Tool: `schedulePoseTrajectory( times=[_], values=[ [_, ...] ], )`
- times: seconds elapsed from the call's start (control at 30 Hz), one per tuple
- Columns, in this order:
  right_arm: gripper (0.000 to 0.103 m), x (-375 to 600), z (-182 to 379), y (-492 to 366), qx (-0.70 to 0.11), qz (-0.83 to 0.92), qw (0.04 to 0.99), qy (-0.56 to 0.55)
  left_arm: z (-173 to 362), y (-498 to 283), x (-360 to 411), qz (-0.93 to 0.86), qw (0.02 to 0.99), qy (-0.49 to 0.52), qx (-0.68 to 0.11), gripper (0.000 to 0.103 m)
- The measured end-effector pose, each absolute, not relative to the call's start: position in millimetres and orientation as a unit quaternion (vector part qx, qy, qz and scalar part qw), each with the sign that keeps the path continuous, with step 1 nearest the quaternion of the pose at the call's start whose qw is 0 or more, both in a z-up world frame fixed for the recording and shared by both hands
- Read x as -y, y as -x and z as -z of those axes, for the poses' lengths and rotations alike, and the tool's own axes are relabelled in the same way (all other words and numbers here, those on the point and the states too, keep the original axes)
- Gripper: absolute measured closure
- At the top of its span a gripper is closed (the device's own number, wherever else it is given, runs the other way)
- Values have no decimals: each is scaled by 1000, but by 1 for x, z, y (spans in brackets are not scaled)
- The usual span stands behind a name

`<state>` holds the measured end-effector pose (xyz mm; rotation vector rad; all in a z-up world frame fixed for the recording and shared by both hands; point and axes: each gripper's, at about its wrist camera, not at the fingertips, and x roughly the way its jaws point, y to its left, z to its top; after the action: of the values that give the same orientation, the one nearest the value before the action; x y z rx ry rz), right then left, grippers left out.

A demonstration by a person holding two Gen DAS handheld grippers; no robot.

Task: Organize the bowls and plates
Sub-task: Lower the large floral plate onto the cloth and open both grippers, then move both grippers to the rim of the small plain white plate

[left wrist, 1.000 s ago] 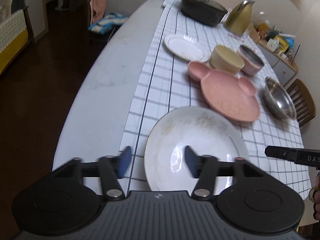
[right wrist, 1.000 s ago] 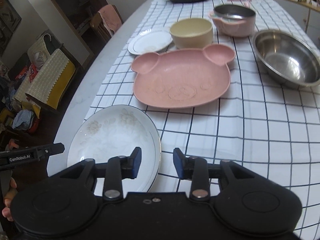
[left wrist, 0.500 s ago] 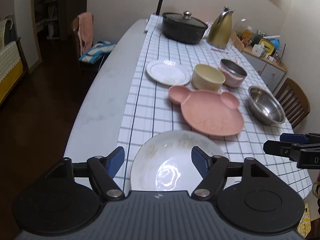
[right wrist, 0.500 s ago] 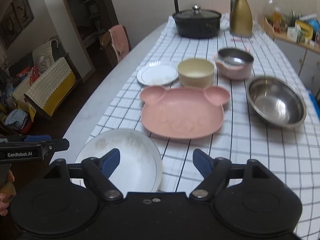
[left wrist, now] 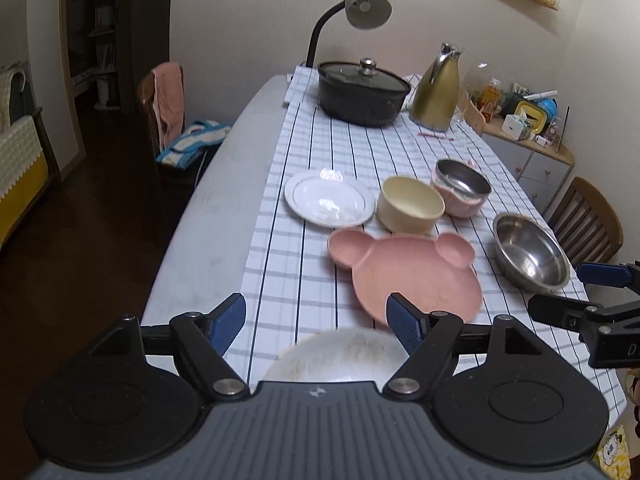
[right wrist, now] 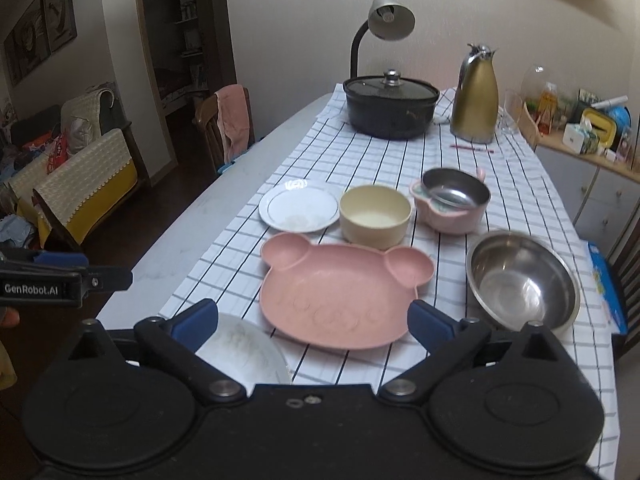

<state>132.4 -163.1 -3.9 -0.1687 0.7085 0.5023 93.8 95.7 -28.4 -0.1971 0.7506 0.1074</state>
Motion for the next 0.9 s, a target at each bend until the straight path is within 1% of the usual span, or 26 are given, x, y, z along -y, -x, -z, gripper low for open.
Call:
schedulePoseTrajectory(
  times=[0.07, 0.13, 0.2, 0.37, 0.5, 0.67, 0.9],
  values=[
    [1, 160, 1, -140, -338, -245, 904, 90, 25, -104, -95, -54, 927, 93, -360, 25],
    [1, 158, -2, -150, -335, -246, 905, 95, 22, -115, -96, -55, 928, 95, -355, 21],
    [1, 156, -4, -163, -334, -245, 905, 97, 21, -127, -97, -55, 929, 98, -353, 21],
    [1, 150, -9, -203, -337, -249, 902, 101, 26, -166, -106, -60, 922, 117, -364, 19],
    [1, 140, -11, -240, -343, -258, 896, 113, 33, -199, -113, -62, 914, 129, -380, 14],
    [1, 124, -13, -294, -350, -262, 890, 127, 37, -242, -118, -84, 911, 112, -389, 14],
    [2, 100, -3, -368, -385, -278, 871, 130, 47, -295, -128, -107, 903, 113, -400, 14]
  ],
)
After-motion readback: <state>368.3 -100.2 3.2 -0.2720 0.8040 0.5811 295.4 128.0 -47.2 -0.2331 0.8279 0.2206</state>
